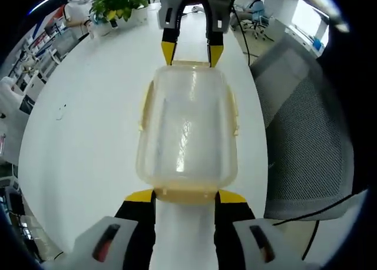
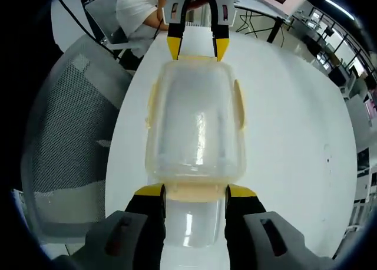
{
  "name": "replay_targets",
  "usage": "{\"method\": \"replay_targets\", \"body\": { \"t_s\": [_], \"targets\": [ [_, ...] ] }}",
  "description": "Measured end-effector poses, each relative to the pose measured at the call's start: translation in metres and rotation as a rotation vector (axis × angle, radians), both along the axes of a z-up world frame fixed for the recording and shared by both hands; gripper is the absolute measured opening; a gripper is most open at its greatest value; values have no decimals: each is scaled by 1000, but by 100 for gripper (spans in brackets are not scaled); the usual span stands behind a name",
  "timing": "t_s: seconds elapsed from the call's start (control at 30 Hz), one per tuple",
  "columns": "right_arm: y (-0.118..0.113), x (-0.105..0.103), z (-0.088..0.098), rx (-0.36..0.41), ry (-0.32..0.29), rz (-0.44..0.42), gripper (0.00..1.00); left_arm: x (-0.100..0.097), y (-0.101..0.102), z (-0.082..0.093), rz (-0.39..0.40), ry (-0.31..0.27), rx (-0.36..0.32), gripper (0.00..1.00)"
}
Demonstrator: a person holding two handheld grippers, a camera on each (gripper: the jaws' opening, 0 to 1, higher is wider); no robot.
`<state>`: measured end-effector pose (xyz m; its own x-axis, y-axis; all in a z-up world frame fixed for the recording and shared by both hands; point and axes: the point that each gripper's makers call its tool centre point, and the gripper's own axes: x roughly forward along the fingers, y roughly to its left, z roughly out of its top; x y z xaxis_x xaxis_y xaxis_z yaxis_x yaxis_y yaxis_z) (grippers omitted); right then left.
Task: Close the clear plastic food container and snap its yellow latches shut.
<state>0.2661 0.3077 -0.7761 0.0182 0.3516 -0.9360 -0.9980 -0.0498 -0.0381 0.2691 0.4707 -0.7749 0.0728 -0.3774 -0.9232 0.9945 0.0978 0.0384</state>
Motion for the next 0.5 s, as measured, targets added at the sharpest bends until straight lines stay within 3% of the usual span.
{"method": "replay_targets", "body": {
  "t_s": [0.5],
  "targets": [
    [-47,0,-6,-26,-6,-11,36,3,-47,-3,-9,6,-13,33]
  ]
}}
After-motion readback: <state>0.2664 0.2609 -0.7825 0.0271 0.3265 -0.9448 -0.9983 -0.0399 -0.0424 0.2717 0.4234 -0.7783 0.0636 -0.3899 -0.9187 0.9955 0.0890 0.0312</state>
